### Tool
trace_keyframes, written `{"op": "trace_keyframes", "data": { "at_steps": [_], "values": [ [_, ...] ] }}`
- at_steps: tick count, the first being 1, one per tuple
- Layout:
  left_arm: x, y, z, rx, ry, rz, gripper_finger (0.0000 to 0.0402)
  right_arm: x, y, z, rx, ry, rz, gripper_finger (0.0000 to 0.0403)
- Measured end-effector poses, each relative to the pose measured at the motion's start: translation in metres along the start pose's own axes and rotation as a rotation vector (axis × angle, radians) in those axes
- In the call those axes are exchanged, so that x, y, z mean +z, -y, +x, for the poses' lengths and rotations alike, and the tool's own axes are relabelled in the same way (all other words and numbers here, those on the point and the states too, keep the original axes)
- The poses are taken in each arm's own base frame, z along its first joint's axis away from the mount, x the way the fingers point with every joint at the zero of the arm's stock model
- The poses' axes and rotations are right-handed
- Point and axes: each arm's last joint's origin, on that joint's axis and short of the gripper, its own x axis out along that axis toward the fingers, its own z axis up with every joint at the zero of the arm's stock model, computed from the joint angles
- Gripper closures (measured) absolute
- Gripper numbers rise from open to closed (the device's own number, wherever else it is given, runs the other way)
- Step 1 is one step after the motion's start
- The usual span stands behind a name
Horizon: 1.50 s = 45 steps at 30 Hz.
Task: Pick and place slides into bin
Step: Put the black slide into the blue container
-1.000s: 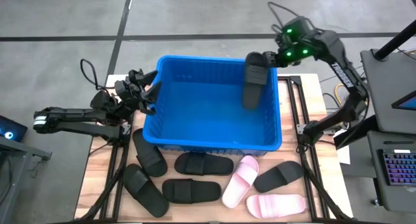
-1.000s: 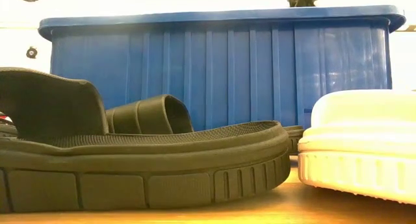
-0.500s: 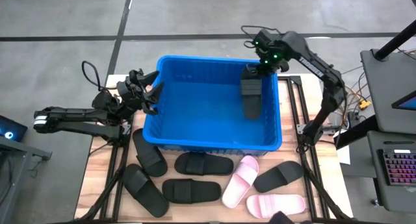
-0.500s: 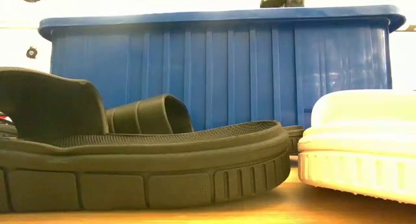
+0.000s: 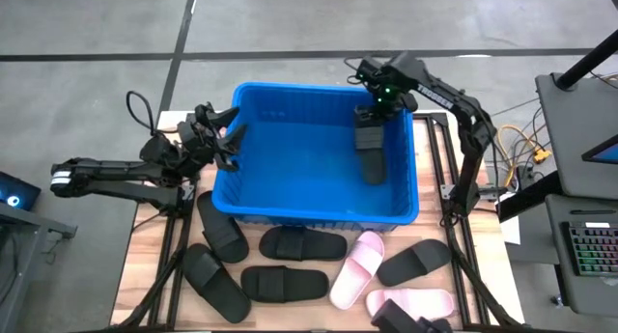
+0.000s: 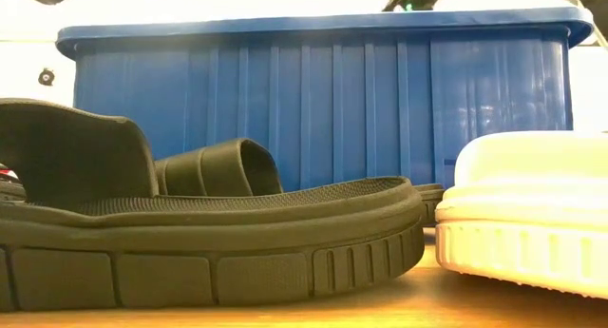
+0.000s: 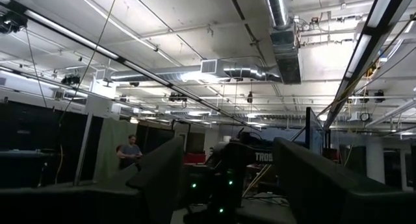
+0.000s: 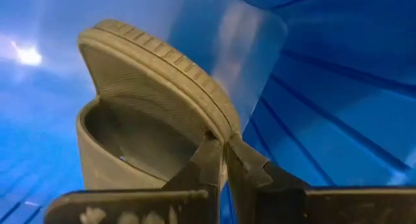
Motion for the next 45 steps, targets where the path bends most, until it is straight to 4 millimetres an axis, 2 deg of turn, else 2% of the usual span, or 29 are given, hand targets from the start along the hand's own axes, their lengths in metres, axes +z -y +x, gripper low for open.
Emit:
{"op": "trace_keyframes", "data": {
  "at_steps": [10, 23, 33, 45],
  "values": [
    [-0.002, 0.001, 0.001, -0.001, -0.009, 0.003, 0.0178, 0.013, -0.004, 0.029, -0.088, -0.045, 0.008, 0.0394],
    [-0.008, 0.002, 0.003, -0.003, -0.028, 0.01, 0.0178, 0.016, -0.002, 0.037, -0.193, 0.03, 0.114, 0.0394],
    [-0.009, 0.002, 0.003, -0.003, -0.034, 0.009, 0.0178, 0.017, -0.002, 0.04, -0.187, 0.048, 0.156, 0.0394],
    [-0.009, 0.002, 0.003, -0.004, -0.035, 0.01, 0.0178, 0.013, 0.001, 0.053, -0.222, 0.003, 0.178, 0.0359]
  ]
}}
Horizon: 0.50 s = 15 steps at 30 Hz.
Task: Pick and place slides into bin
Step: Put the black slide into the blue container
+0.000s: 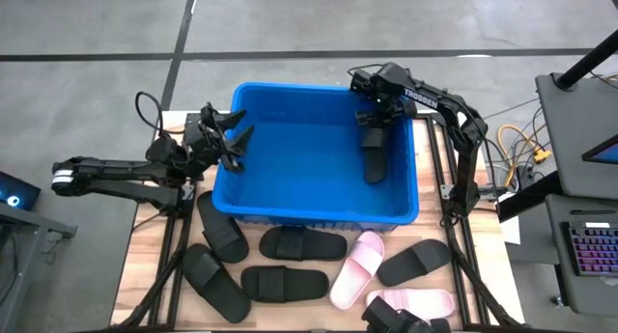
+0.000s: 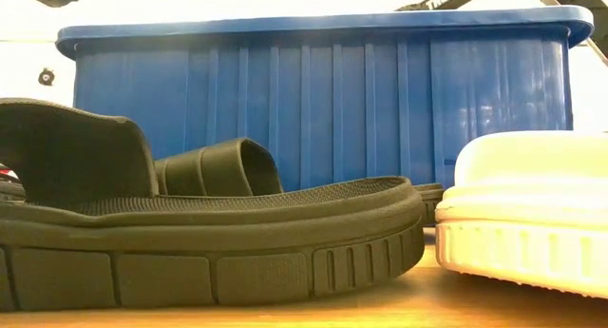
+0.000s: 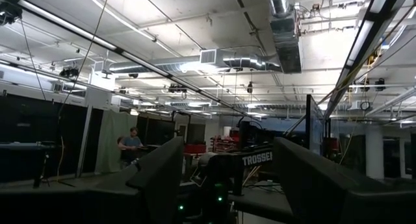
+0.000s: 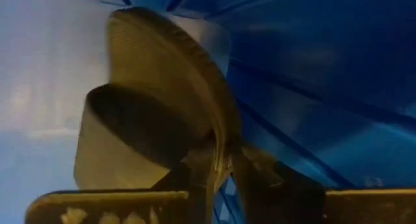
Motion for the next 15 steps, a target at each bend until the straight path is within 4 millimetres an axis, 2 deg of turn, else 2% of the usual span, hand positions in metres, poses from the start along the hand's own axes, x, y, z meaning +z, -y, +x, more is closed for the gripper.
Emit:
{"op": "trace_keyframes", "data": {
  "at_steps": [4, 15],
  "values": [
    [0.0, 0.0, 0.0, 0.0, 0.0, 0.0, 0.0178, -0.0002, -0.0001, 0.0, 0.001, -0.001, -0.007, 0.0333],
    [-0.0001, 0.0, 0.0, 0.0, 0.0, -0.001, 0.0178, 0.0, 0.0, 0.0, -0.002, 0.002, -0.029, 0.0227]
  ]
}}
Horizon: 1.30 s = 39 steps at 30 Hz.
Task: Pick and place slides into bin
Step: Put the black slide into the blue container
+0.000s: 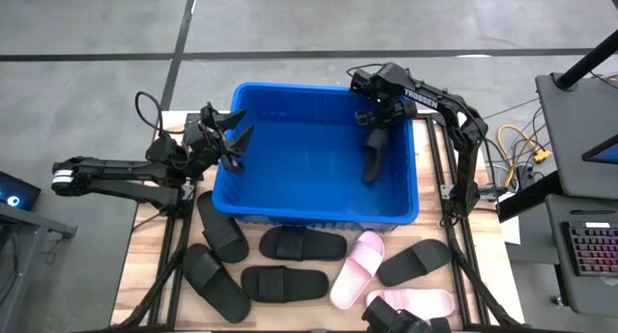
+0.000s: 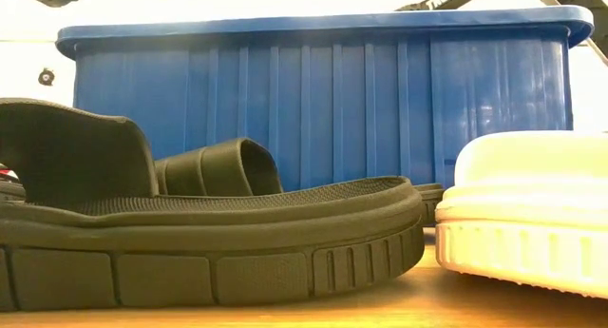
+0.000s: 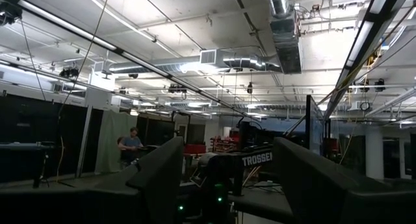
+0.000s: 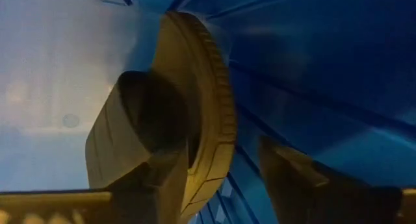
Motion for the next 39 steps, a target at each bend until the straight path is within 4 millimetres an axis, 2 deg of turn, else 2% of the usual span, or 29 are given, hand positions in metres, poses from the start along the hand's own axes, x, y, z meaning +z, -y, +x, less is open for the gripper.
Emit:
{"op": "trace_keyframes", "data": {
  "at_steps": [6, 19, 28, 34, 39],
  "values": [
    [0.0, 0.0, 0.0, 0.0, 0.0, 0.0, 0.0178, 0.0, 0.0, 0.0, 0.001, -0.004, -0.012, 0.0195],
    [0.0, 0.0, 0.0, 0.0, 0.0, 0.0, 0.0178, 0.0, 0.001, 0.0, -0.021, 0.006, -0.041, 0.0157],
    [0.0, 0.0, 0.0, 0.0, 0.0, 0.0, 0.0178, 0.0, 0.001, 0.0, -0.019, 0.013, -0.066, 0.0149],
    [0.0, 0.0, 0.0, 0.0, 0.0, 0.0, 0.0178, -0.005, -0.004, -0.005, 0.0, 0.042, -0.18, 0.0158],
    [0.0, 0.0, 0.0, 0.017, -0.002, 0.0, 0.0178, -0.016, -0.018, -0.009, 0.01, 0.069, -0.38, 0.0164]
  ]
}}
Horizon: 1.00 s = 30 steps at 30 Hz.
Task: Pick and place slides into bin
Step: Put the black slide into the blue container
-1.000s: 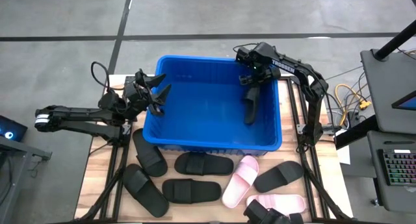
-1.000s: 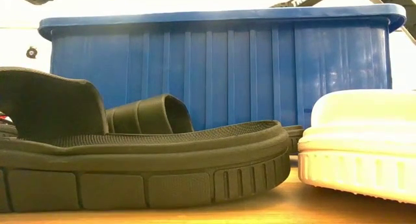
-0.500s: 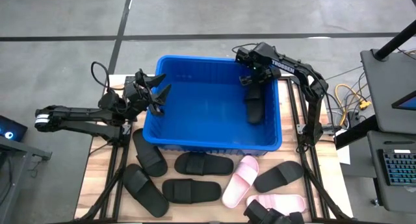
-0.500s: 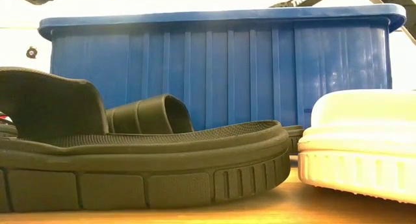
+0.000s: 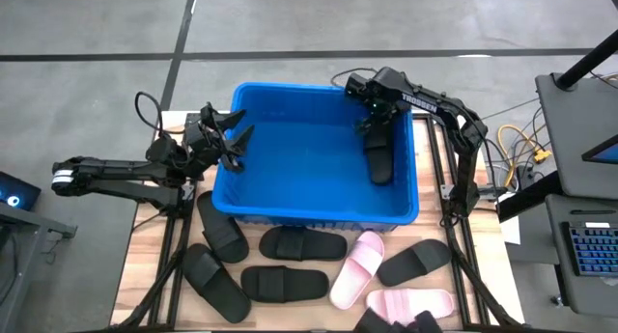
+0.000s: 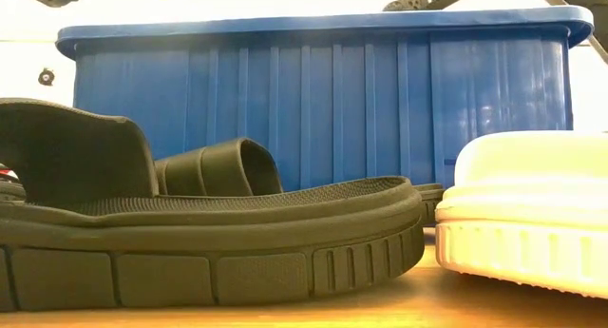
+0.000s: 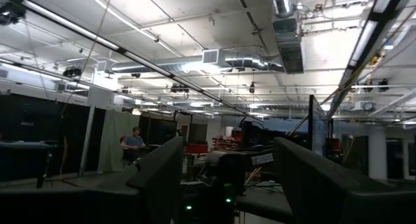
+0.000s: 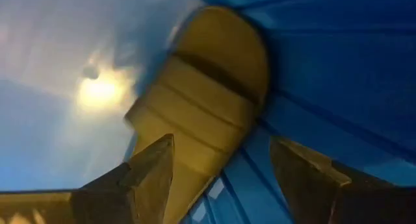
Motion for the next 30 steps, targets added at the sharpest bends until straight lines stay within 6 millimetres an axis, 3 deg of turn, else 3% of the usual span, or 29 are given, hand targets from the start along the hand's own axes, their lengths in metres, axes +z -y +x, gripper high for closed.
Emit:
{"op": "trace_keyframes", "data": {
  "at_steps": [9, 17, 22, 30],
  "values": [
    [0.0, 0.0, 0.0, 0.004, 0.0, 0.0, 0.0178, -0.016, -0.039, -0.007, -0.01, 0.057, -0.525, 0.0166],
    [0.0, 0.0, 0.0, 0.005, -0.001, 0.0, 0.0178, -0.024, -0.05, 0.002, -0.087, 0.042, -0.842, 0.0169],
    [0.0, 0.0, 0.0, 0.005, -0.002, 0.001, 0.0178, -0.031, -0.051, 0.022, -0.097, -0.027, -0.955, 0.0172],
    [0.0, 0.0, 0.0, 0.005, -0.003, 0.001, 0.0178, -0.035, -0.054, 0.048, -0.151, -0.029, -0.965, 0.0173]
  ]
}}
